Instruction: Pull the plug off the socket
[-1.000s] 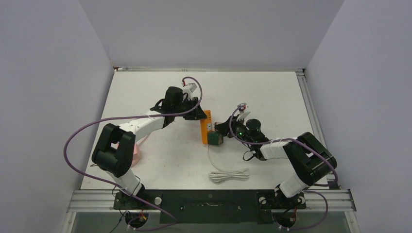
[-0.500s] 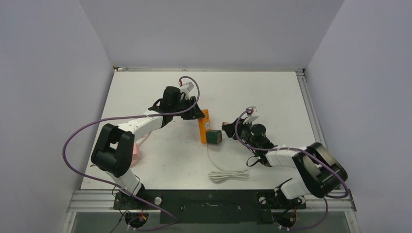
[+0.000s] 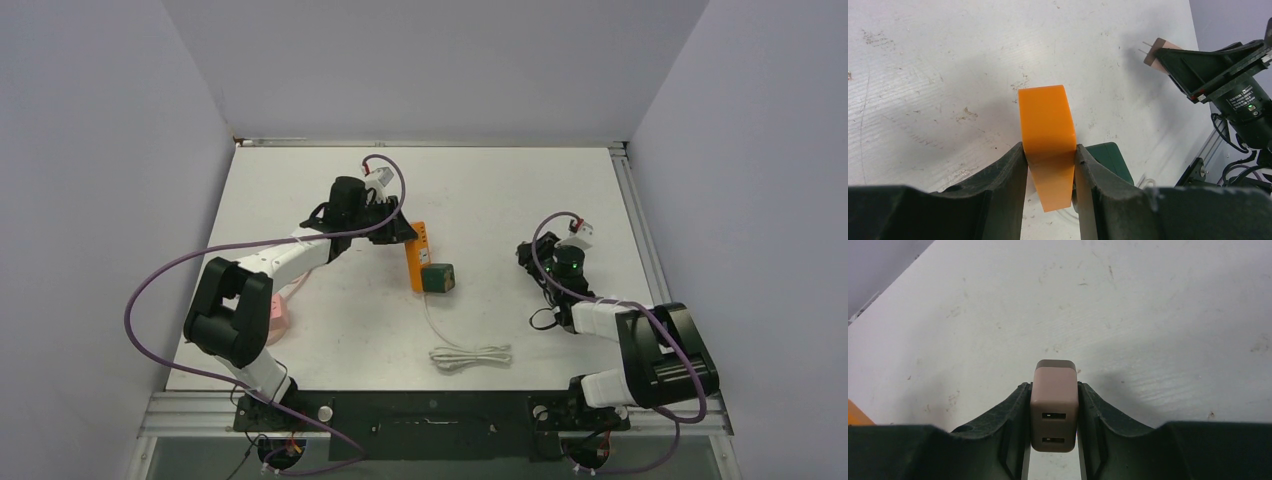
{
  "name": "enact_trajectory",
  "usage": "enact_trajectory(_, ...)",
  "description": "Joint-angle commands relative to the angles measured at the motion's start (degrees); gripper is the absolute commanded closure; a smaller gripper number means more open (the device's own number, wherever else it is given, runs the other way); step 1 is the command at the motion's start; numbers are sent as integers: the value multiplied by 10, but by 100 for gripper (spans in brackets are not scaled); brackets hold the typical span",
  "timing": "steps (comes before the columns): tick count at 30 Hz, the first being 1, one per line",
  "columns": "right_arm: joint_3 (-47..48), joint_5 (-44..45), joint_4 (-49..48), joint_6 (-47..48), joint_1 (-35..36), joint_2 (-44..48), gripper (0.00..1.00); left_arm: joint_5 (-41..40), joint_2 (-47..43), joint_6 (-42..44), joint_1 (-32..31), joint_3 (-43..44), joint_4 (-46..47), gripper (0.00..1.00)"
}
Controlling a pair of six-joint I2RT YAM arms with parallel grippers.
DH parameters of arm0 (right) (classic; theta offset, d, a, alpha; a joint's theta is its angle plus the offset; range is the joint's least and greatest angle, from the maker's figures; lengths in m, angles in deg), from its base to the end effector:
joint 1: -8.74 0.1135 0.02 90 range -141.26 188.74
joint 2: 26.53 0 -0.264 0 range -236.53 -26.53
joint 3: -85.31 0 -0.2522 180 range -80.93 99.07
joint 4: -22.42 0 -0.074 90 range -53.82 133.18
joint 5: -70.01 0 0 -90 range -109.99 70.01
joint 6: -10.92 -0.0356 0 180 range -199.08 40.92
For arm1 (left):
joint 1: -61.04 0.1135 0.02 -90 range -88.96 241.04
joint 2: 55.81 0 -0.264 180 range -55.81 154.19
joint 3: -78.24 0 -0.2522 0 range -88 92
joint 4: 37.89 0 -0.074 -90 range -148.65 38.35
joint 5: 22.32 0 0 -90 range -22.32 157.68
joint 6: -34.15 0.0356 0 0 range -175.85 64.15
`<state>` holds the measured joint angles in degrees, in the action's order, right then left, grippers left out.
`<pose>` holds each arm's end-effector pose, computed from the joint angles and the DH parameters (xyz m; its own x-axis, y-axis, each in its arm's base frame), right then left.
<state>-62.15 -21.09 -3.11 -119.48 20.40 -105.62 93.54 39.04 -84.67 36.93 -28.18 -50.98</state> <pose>0.2406 0.0503 0.1503 -0.4099 0.5771 -0.7064 0.0604 0.7899 0.6102 0.3267 -0.1632 0.2252 -0.7870 -0.1231 -0.6046 0.3617 0.7019 -0.6136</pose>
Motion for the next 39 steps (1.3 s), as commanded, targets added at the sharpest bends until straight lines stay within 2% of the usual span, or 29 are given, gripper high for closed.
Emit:
enact_trajectory(1, 3, -9, 12, -26, -17, -14, 87, 25, -31, -5, 2, 13, 50, 100)
enact_trajectory(11, 7, 26, 48, -40, -34, -20, 60, 27, -29, -5, 2, 13, 50, 100)
enact_trajectory(20, 6, 48, 70, -42, -45, -2, 46, 24, -33, -3, 2, 12, 50, 100)
enact_trajectory(26, -9, 60, 59, -9, -46, 49, 26, 17, -42, 5, 1, 7, 52, 100)
enact_trajectory(29, -25, 29, 16, 19, -42, 86, 15, 11, -48, 6, 1, 2, 57, 100)
enact_trajectory(32, -32, -55, -47, 55, -25, 91, 4, 7, -48, 2, 2, 0, 60, 100)
enact_trajectory(35, -18, -160, -122, 83, 18, 44, 2, -17, -50, -2, 2, -4, 54, 100)
enact_trajectory(39, 21, -227, -178, 76, 98, -40, 2, -67, -74, -4, 5, -23, 60, 100)
